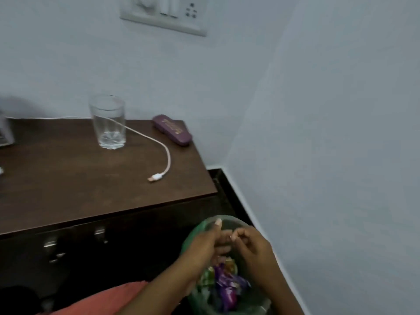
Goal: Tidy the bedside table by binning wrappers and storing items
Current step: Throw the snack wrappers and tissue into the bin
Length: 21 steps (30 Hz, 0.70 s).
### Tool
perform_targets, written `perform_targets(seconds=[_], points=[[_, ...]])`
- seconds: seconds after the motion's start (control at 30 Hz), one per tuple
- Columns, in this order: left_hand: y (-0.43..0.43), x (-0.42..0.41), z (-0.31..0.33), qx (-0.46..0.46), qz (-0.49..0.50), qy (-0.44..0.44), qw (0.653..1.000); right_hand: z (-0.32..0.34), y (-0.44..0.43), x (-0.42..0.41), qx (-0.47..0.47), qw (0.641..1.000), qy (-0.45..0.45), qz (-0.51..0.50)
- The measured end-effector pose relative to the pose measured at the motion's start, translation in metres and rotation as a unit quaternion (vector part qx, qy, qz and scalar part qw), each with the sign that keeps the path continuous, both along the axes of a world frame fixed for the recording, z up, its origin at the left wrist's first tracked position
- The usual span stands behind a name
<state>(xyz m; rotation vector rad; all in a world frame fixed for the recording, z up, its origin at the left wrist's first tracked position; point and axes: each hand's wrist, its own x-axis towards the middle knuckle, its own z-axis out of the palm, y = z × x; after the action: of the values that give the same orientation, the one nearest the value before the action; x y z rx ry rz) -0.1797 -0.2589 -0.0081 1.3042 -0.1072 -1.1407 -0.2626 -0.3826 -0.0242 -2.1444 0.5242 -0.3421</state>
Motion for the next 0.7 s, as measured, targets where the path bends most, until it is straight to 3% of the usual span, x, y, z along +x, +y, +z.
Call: perform_targets(seconds=[0.17,0.3,0.4,0.53,0.67,0.7], points=[[-0.048,-0.030,-0.035,0.114,-0.144,-0.036,0.982,-0.044,-0.039,-0.043,-0.116,0.980,0.153,-0.044],[-0.044,-0.027,-0.045,0.153,-0.120,-0.055,0.979,-0.063,-0.042,-0.047,-0.127,0.976,0.111,-0.135],[-0.038,-0.021,-0.042,0.158,-0.098,-0.054,0.981,-0.075,-0.043,-0.040,-0.180,0.973,0.060,-0.132],[-0.029,-0.013,-0.058,0.204,-0.119,-0.205,0.950,-0.084,-0.040,-0.027,-0.223,0.968,-0.004,-0.114],[-0.009,-0.007,-0.050,0.267,-0.177,-0.319,0.892,-0.085,-0.022,-0.019,-0.125,0.982,0.039,-0.133],[-0.006,-0.002,-0.045,0.258,-0.165,-0.346,0.887,-0.076,-0.012,-0.014,-0.141,0.981,0.029,-0.132]])
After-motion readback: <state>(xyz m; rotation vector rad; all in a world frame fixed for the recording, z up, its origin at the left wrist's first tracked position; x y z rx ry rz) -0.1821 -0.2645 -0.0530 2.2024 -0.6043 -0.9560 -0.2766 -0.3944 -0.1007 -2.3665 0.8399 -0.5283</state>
